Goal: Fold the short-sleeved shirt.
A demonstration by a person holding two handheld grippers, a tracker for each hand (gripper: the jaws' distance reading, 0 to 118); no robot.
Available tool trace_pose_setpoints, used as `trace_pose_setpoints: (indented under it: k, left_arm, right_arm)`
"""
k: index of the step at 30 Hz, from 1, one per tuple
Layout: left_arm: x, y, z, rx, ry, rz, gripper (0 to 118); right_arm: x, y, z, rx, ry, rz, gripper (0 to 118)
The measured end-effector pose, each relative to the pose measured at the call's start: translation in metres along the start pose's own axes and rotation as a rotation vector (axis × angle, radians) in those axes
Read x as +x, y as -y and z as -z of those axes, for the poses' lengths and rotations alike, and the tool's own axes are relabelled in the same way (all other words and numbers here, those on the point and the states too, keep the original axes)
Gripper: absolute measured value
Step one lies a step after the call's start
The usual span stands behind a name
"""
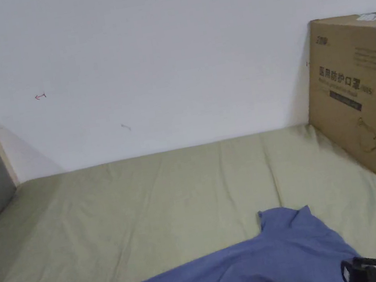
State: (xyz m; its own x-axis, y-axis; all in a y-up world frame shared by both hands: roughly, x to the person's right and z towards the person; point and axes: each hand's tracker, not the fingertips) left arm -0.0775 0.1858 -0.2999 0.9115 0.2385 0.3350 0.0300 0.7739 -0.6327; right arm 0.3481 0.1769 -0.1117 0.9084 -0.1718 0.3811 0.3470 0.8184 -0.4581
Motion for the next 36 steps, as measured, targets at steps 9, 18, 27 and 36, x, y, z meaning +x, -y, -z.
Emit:
trace_pose_setpoints:
  k: [9, 18, 27, 36]
  left_arm:
    - [-0.012, -0.019, 0.028, -0.023, 0.095, -0.074, 0]
    - [-0.066, -0.072, 0.197, -0.283, -0.044, -0.043, 0]
    - [-0.103, -0.055, 0.327, -0.492, -0.159, 0.003, 100]
    - [-0.097, -0.032, 0.358, -0.502, -0.18, 0.026, 118]
  right_arm:
    - [-0.017, -0.014, 0.036, 0.032, -0.209, -0.002, 0]
    - [-0.003, -0.004, 0.096, -0.099, -0.175, 0.051, 0]
    - [0.003, 0.01, 0.142, -0.219, -0.175, 0.069, 0]
    - [0.022, 0.022, 0.169, -0.277, -0.178, 0.203, 0]
